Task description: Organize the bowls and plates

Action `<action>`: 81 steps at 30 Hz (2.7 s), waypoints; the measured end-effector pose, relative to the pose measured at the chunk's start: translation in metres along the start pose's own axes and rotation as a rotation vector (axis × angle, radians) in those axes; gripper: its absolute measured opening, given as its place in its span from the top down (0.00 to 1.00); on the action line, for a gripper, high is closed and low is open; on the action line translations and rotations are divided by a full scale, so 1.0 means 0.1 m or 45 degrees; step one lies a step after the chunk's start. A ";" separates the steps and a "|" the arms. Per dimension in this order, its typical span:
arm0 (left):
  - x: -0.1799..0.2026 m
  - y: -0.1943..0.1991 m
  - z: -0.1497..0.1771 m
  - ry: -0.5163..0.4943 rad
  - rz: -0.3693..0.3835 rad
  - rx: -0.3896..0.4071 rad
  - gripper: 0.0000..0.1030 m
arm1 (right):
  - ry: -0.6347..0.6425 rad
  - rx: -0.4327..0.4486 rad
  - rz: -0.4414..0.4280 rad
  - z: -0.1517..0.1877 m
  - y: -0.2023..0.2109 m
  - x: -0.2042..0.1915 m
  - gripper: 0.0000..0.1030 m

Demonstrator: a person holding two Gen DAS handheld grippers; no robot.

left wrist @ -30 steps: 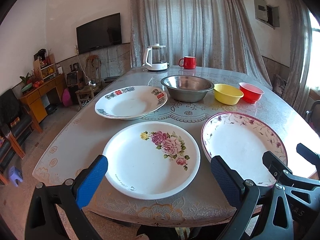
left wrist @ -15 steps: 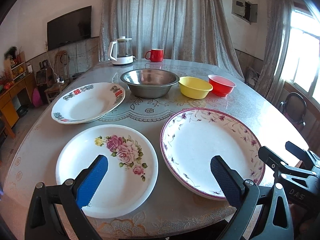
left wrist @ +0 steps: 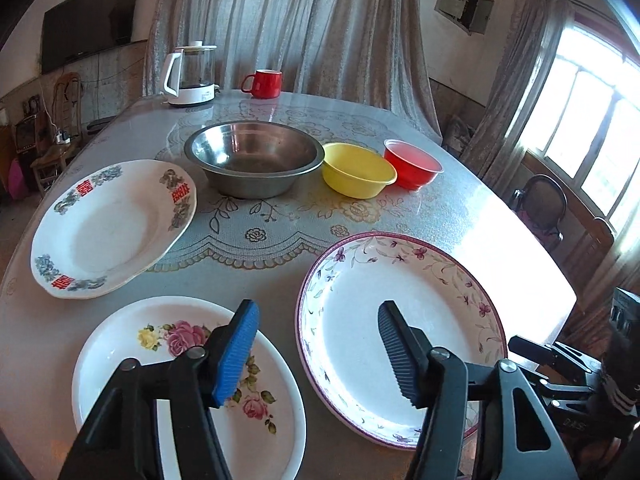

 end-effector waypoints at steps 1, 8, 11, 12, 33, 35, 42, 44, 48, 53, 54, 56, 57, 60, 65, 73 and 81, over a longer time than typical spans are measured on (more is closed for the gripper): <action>0.02 -0.05 -0.02 -0.024 -0.002 -0.014 0.46 | 0.011 -0.019 -0.013 0.02 -0.03 -0.01 0.45; 0.03 -0.48 -0.12 -0.125 0.021 -0.204 0.60 | 0.037 -0.065 -0.041 0.06 -0.16 -0.05 0.61; 0.02 -0.62 -0.13 -0.155 -0.018 -0.252 0.60 | 0.024 -0.077 -0.058 0.05 -0.17 -0.02 0.61; 0.02 -0.66 -0.13 -0.165 -0.005 -0.274 0.60 | 0.020 -0.081 -0.068 0.04 -0.17 -0.01 0.61; 0.12 -0.75 -0.13 -0.205 -0.048 -0.262 0.74 | -0.017 -0.130 -0.176 -0.02 -0.28 -0.04 0.58; 0.15 -0.78 -0.15 -0.213 -0.062 -0.254 0.74 | -0.011 -0.120 -0.168 -0.03 -0.30 -0.05 0.59; 0.02 -0.85 -0.19 -0.121 -0.079 -0.277 0.74 | 0.067 -0.116 -0.101 -0.14 -0.40 -0.11 0.60; -0.02 -0.86 -0.21 -0.105 -0.095 -0.277 0.74 | 0.076 -0.112 -0.088 -0.19 -0.44 -0.11 0.60; -0.09 -0.87 -0.25 -0.053 -0.107 -0.277 0.74 | 0.084 -0.111 -0.092 -0.29 -0.54 -0.11 0.60; -0.21 -0.88 -0.30 -0.016 -0.149 -0.261 0.74 | 0.127 -0.106 -0.077 -0.41 -0.66 -0.17 0.60; -0.24 -0.88 -0.31 -0.003 -0.152 -0.259 0.74 | 0.135 -0.103 -0.077 -0.44 -0.69 -0.18 0.60; -0.30 -0.87 -0.33 0.026 -0.157 -0.257 0.74 | 0.136 -0.109 -0.079 -0.49 -0.74 -0.20 0.60; -0.33 -0.87 -0.33 0.041 -0.161 -0.254 0.74 | 0.135 -0.112 -0.079 -0.52 -0.77 -0.20 0.60; -0.39 -0.88 -0.35 0.062 -0.177 -0.250 0.74 | 0.146 -0.110 -0.078 -0.57 -0.83 -0.23 0.60; -0.40 -0.86 -0.34 0.052 -0.189 -0.236 0.74 | 0.128 -0.107 -0.053 -0.66 -0.93 -0.21 0.60; -0.39 -0.84 -0.33 0.062 -0.206 -0.219 0.74 | 0.145 -0.082 0.030 -0.73 -1.00 -0.16 0.60; -0.36 -0.81 -0.32 0.084 -0.223 -0.198 0.74 | 0.279 -0.034 0.229 -0.74 -1.01 -0.18 0.59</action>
Point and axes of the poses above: each gripper's, at about its wrist camera, not at the fingertips, and y roughly against the way its jaws point, x to its right, z to its underside, the point moved 4 cm from there along -y, roughly the way its jaws point, and after that the axes turned 3 degrees about z, right-handed, at the moved point
